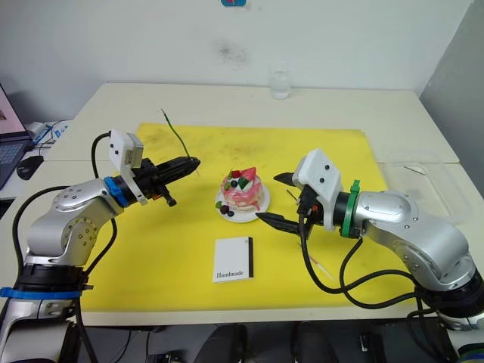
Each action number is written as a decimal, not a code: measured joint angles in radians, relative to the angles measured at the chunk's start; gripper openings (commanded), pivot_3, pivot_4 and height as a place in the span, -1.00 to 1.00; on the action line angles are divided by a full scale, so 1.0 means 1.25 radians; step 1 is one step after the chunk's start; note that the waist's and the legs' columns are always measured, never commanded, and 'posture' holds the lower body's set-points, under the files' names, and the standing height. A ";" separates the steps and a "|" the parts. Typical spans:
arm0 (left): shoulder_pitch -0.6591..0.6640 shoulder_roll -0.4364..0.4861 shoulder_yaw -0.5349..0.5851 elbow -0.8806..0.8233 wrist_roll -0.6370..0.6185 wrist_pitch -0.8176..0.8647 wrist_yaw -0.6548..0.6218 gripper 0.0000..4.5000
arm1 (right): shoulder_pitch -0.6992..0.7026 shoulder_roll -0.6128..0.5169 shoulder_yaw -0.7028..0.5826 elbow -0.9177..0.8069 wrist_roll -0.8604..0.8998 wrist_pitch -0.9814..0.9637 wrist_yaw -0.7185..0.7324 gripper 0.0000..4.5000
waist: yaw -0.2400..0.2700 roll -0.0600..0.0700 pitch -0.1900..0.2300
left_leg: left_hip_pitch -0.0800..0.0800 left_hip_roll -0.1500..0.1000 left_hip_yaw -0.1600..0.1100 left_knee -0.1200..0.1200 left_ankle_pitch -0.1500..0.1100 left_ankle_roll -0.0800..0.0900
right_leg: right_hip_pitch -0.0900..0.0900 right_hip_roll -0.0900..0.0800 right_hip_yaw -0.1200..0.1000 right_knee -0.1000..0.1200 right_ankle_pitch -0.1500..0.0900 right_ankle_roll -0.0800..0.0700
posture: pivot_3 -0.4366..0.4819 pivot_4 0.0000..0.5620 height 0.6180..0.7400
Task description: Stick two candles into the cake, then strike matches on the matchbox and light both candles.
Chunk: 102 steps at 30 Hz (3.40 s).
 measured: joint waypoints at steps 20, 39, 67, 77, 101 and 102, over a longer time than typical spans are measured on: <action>-0.050 -0.079 -0.013 0.058 0.052 0.046 -0.085 -1.00 | 0.019 0.079 0.002 -0.017 -0.091 0.030 0.000 0.94 | -0.004 0.000 0.000 | 0.001 0.000 -0.001 0.001 0.000 0.000 | 0.000 0.000 0.000 0.002 0.001 -0.001 | -0.05 -0.47 1.00; -0.046 -0.133 -0.024 0.115 0.124 -0.040 -0.108 -1.00 | 0.033 0.092 0.001 -0.040 -0.096 0.050 0.006 0.94 | -0.004 0.000 0.000 | 0.002 -0.001 0.000 0.003 0.000 0.000 | 0.000 0.000 0.000 0.008 0.002 -0.003 | -0.05 -0.47 1.00; -0.027 -0.157 -0.022 0.197 0.178 -0.130 -0.114 -0.45 | 0.025 0.124 -0.004 -0.067 -0.081 0.105 -0.004 1.00 | -0.004 0.000 0.000 | 0.012 0.000 0.000 0.003 0.001 0.001 | 0.005 0.000 0.001 0.013 -0.001 0.001 | -0.05 -0.47 1.00; -0.016 -0.126 0.002 0.166 0.164 -0.087 -0.115 0.96 | 0.025 0.145 -0.004 -0.067 -0.081 0.106 -0.017 1.00 | -0.004 0.000 0.000 | 0.012 0.000 0.000 0.002 0.001 0.001 | 0.005 0.000 0.002 0.013 -0.001 0.001 | -0.05 -0.47 1.00; 0.085 -0.024 0.069 0.021 0.110 0.047 -0.092 0.98 | 0.051 0.150 -0.021 -0.067 -0.088 0.101 -0.020 1.00 | -0.008 0.000 0.000 | 0.012 0.000 0.000 0.001 0.001 0.001 | 0.004 0.000 0.002 0.013 -0.001 0.001 | -0.05 -0.47 1.00; 0.094 -0.010 0.071 0.009 0.104 0.055 -0.097 0.98 | 0.053 0.147 -0.028 -0.067 -0.088 0.100 -0.019 1.00 | -0.008 0.000 0.000 | 0.012 0.000 0.000 0.001 0.001 0.001 | 0.004 0.000 0.002 0.013 -0.001 0.001 | -0.05 -0.47 1.00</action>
